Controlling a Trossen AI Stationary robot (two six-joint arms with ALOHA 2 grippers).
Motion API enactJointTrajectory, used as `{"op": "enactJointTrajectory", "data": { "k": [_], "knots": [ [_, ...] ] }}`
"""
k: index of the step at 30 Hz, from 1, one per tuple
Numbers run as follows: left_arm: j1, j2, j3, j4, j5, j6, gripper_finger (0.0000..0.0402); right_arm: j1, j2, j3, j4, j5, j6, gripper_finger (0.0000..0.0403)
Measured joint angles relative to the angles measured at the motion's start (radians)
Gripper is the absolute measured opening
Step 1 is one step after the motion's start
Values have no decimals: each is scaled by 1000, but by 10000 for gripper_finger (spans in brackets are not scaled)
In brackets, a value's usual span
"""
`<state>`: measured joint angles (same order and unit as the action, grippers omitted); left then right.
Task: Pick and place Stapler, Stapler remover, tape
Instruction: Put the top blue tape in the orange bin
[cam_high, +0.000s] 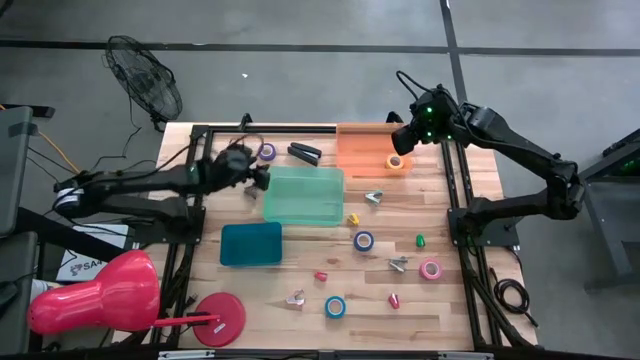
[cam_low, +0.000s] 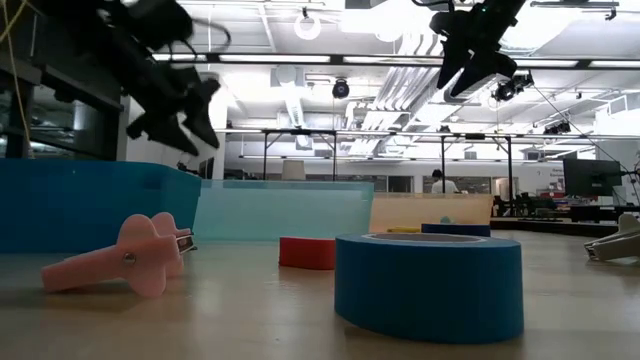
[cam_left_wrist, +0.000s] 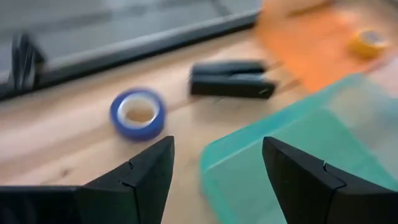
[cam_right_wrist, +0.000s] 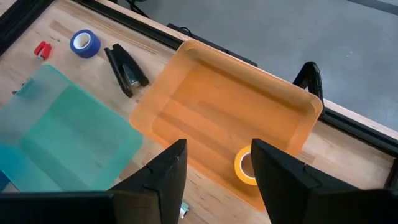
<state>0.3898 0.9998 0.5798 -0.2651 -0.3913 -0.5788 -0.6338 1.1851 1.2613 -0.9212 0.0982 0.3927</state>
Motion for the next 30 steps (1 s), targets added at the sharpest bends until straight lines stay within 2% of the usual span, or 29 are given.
{"op": "enactJointTrajectory", "data": {
  "k": [3,7,17,23,30],
  "knots": [
    [111,95,59,-72,99,-34,239,0,0,0,0,0,0,170],
    [215,208,141,-127,168,-35,239,0,0,0,0,0,0,170],
    [316,459,316,-208,171,-21,239,0,0,0,-1,3,-2,170],
    [366,558,346,-201,189,-20,239,0,0,0,-1,5,-6,170],
    [414,608,348,-187,201,-17,239,0,0,0,-1,17,-16,169]
  ]
}}
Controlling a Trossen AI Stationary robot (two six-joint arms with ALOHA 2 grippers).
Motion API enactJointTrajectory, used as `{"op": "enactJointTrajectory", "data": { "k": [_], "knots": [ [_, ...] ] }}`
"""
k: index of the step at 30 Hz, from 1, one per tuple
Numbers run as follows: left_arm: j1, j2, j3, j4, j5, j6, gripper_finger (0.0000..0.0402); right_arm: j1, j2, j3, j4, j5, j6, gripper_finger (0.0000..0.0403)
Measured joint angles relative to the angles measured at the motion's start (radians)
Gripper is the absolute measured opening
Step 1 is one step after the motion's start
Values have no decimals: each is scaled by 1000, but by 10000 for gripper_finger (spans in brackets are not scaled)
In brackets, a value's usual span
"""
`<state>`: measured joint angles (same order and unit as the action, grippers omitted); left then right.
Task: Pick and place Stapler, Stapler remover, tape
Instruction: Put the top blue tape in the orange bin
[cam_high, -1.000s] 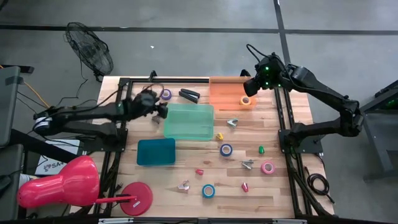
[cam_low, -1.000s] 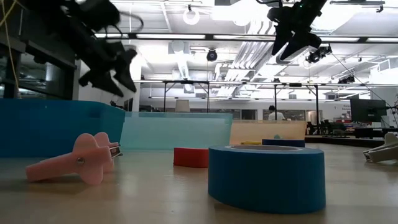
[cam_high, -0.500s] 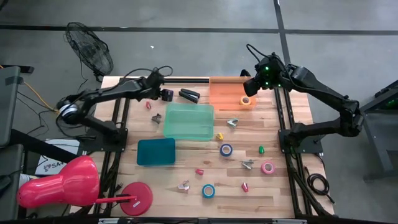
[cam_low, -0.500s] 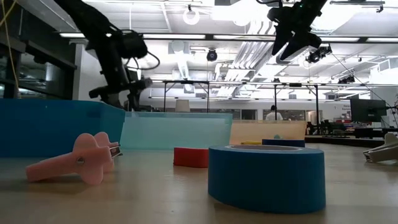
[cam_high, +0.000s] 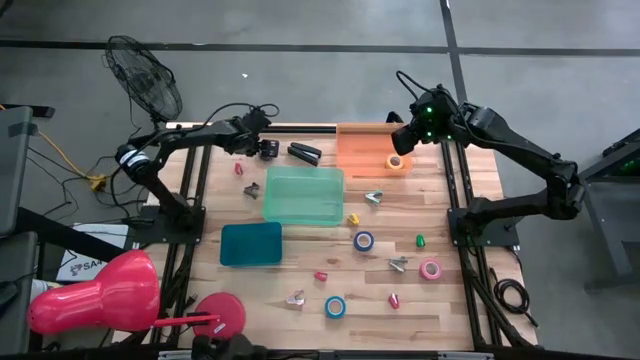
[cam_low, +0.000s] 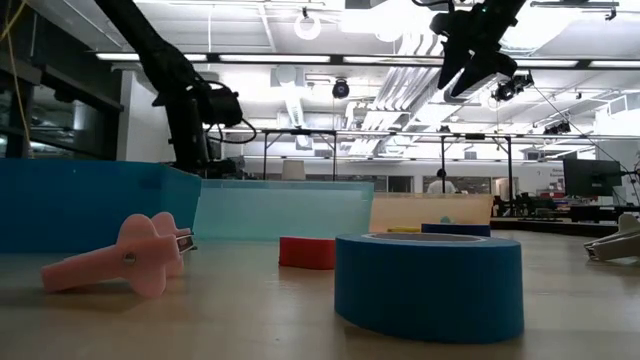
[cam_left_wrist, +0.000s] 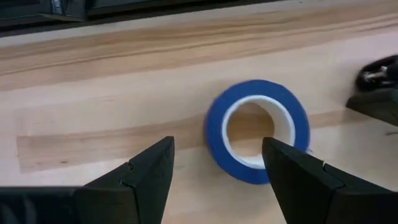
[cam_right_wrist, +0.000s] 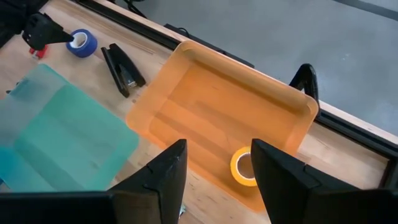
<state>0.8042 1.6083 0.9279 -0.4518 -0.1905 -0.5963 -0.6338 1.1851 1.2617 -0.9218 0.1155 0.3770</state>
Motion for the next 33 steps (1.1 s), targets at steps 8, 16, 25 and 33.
{"op": "enactJointTrajectory", "data": {
  "k": [8,16,25,33],
  "knots": [
    [3,1,0,44,-25,16,239,0,0,0,0,32,-1,170],
    [1,50,0,40,-18,16,227,0,0,0,0,32,-1,170],
    [1,95,2,49,14,5,169,0,0,0,0,27,-1,169],
    [1,98,-2,31,34,11,98,0,0,0,-1,28,-1,170]
  ]
}}
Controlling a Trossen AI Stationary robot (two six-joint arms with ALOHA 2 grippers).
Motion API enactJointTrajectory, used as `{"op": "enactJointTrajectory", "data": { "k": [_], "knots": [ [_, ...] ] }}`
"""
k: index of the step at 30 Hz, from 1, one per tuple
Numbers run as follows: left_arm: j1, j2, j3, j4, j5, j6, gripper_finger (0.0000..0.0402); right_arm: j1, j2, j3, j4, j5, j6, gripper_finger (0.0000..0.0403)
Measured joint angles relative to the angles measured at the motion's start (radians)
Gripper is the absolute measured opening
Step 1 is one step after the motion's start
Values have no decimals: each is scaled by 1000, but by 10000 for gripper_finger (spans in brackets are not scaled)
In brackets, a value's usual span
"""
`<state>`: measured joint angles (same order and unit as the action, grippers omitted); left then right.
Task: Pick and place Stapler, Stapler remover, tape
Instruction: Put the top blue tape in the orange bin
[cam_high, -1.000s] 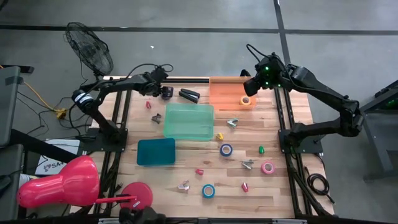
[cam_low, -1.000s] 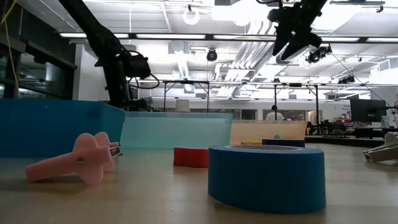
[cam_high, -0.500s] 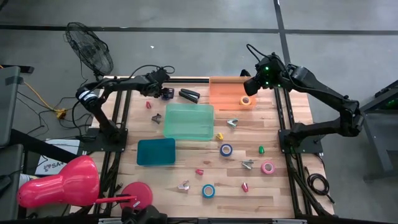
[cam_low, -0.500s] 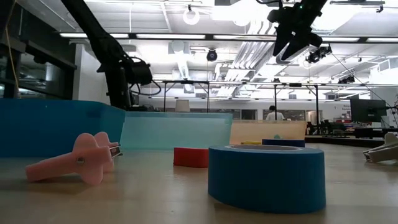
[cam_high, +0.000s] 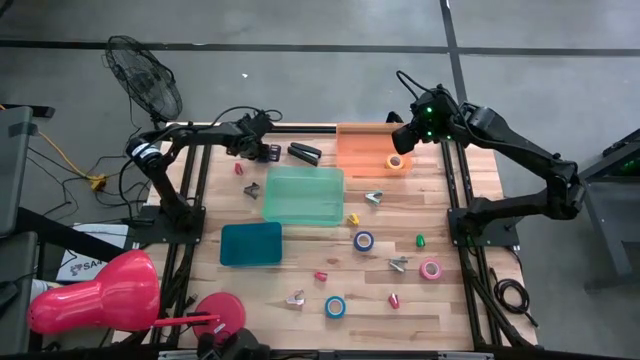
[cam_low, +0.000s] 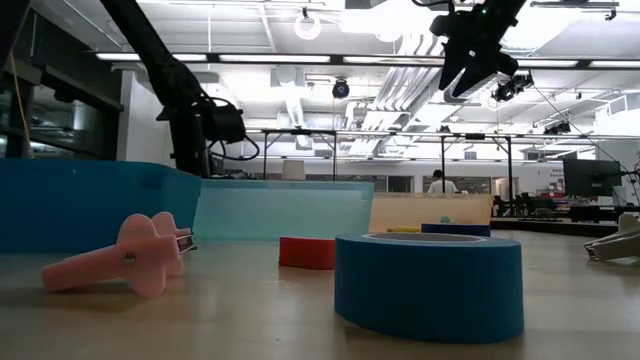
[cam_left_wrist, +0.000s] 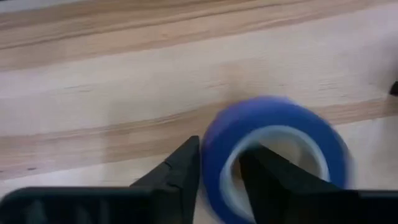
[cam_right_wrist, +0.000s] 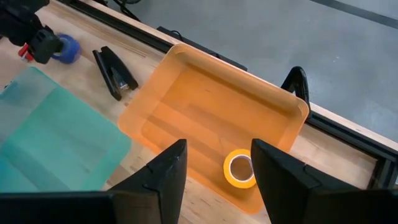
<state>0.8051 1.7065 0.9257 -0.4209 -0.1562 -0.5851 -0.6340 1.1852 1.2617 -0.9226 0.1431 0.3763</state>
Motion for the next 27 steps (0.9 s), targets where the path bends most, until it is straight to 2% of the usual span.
{"op": "enactJointTrajectory", "data": {
  "k": [7,16,22,27],
  "knots": [
    [1,-1,0,-4,27,54,40,0,0,0,0,0,-3,169],
    [-1,-43,42,-5,109,93,38,0,0,0,0,0,-3,170],
    [-20,-52,163,-24,150,127,38,0,0,0,0,0,-3,169],
    [-86,-53,275,-22,156,256,38,0,0,0,1,-2,-13,169]
  ]
}}
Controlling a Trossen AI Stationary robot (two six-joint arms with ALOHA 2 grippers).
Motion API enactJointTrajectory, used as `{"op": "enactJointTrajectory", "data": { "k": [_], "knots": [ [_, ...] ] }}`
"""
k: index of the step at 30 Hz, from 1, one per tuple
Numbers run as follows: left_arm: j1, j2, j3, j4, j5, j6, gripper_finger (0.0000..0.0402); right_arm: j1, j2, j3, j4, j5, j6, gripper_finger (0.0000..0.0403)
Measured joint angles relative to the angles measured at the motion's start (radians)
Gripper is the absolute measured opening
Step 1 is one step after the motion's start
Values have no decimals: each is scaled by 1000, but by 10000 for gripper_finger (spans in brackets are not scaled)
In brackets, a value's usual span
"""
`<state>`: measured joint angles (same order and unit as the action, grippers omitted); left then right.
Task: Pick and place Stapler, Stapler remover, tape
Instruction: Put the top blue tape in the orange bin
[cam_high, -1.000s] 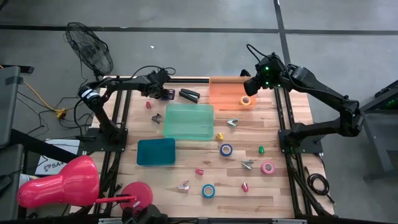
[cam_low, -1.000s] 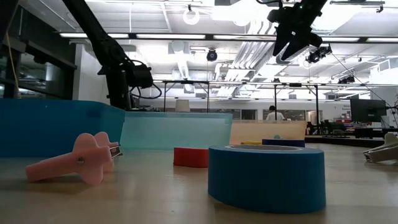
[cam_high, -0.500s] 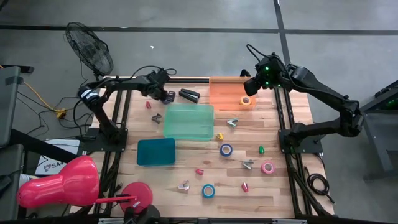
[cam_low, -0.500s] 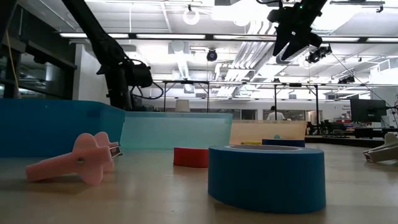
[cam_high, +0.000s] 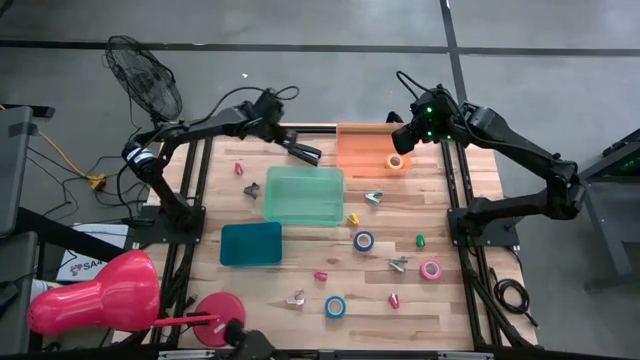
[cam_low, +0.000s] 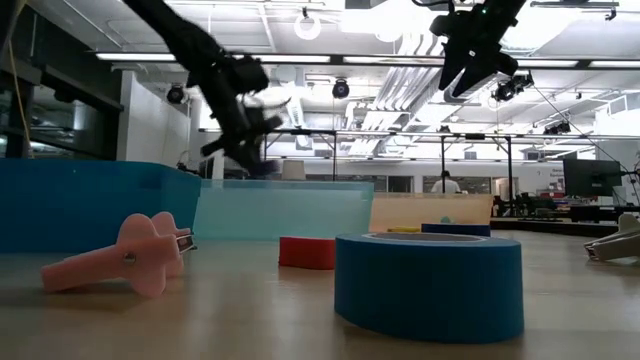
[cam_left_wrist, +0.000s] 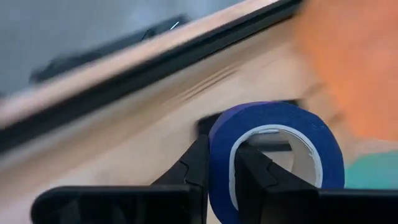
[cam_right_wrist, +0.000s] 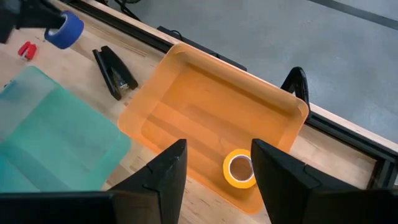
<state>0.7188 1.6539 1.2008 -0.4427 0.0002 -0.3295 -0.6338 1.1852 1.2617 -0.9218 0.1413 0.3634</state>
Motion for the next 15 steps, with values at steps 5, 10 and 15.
{"op": "enactJointTrajectory", "data": {
  "k": [5,10,15],
  "knots": [
    [-72,0,101,57,77,127,38,0,0,0,40,-125,-76,169],
    [-84,0,183,207,293,82,38,8,0,0,174,-381,-148,169],
    [-84,-1,241,373,468,38,38,60,0,0,373,-436,-167,169]
  ]
}}
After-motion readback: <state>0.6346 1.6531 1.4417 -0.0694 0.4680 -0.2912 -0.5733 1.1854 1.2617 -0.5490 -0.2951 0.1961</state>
